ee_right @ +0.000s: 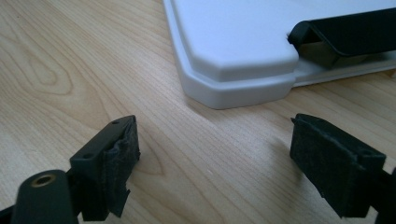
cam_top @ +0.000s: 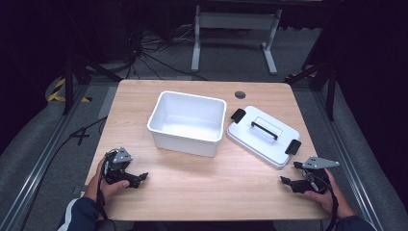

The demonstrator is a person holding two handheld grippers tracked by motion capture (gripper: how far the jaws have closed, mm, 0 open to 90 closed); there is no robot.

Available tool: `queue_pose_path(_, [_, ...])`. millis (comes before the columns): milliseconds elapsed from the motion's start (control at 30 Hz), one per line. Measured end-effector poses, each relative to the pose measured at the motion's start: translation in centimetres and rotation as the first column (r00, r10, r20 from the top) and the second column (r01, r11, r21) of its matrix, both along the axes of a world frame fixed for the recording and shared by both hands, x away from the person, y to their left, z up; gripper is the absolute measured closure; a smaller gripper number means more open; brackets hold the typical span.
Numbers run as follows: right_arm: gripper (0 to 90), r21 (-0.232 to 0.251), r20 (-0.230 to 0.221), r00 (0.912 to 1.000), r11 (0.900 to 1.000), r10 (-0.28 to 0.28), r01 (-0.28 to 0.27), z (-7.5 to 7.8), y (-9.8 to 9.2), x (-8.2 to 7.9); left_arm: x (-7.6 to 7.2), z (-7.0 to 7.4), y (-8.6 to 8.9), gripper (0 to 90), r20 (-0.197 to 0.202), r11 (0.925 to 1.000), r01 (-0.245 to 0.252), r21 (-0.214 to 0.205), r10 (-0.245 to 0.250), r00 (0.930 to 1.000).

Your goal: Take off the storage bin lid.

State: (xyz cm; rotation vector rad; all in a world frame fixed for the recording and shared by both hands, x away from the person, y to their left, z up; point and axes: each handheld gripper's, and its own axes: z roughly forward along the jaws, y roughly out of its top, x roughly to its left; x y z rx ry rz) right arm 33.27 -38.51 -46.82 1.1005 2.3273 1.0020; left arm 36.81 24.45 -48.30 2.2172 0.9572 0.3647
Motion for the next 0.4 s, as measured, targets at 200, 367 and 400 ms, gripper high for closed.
queue_pose_path(200, [15.8,-0.001,0.0,1.0,1.0,0.005,-0.005,0.0,-0.03,-0.01,0.0,0.0,0.0,0.3,0.0,1.0,0.0,0.0,0.0,1.0])
queue_pose_path(367, [15.8,-0.001,0.0,1.0,1.0,0.006,-0.006,0.0,-0.04,-0.01,-0.01,0.0,0.0,0.4,0.0,1.0,-0.002,-0.001,0.002,1.0])
queue_pose_path(400, [15.8,0.0,0.0,1.0,1.0,0.006,-0.006,0.0,-0.04,-0.01,-0.01,0.0,0.0,0.3,0.0,1.0,-0.001,0.0,0.001,1.0])
